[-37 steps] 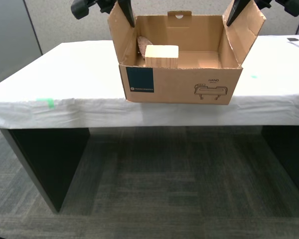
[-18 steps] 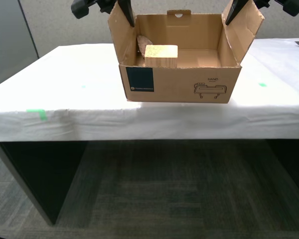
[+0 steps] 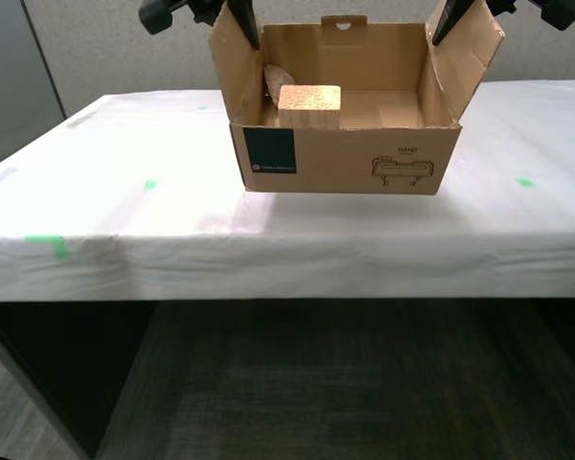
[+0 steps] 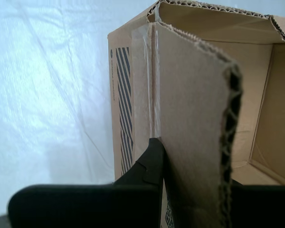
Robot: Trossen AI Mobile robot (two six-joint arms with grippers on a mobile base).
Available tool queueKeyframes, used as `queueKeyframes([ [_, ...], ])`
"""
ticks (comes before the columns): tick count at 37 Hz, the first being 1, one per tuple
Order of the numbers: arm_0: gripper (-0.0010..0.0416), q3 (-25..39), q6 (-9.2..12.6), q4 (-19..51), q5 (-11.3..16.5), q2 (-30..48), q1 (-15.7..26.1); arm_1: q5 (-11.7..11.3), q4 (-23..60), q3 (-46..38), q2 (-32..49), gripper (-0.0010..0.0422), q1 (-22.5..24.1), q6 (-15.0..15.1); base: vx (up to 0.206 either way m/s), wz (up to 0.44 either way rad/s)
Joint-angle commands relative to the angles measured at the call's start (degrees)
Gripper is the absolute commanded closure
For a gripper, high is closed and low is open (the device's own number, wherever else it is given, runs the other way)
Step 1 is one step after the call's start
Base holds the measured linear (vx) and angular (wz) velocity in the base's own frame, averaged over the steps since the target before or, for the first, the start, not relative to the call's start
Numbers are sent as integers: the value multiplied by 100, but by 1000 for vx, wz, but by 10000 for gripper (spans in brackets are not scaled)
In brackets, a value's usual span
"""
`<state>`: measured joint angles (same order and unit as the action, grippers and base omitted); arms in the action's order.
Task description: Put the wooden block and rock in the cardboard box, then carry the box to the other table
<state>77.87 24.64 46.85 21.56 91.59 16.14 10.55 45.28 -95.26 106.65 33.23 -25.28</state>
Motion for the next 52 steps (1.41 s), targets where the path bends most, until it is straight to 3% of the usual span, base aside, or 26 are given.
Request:
queueKeyframes([
  [1, 407, 9, 33, -98, 240, -4, 20, 273, -92, -20, -7, 413, 26, 26, 135, -2],
  [23, 407, 9, 28, -129, 243, -4, 17, 275, 11, -20, -7, 413, 24, 17, 134, -5],
  [30, 407, 9, 52, -138, 240, -4, 17, 275, 83, -20, -7, 413, 24, 173, 132, -16],
  [52, 407, 9, 101, -92, 240, -4, 31, 275, 284, -17, -7, 413, 26, 238, 141, -40],
])
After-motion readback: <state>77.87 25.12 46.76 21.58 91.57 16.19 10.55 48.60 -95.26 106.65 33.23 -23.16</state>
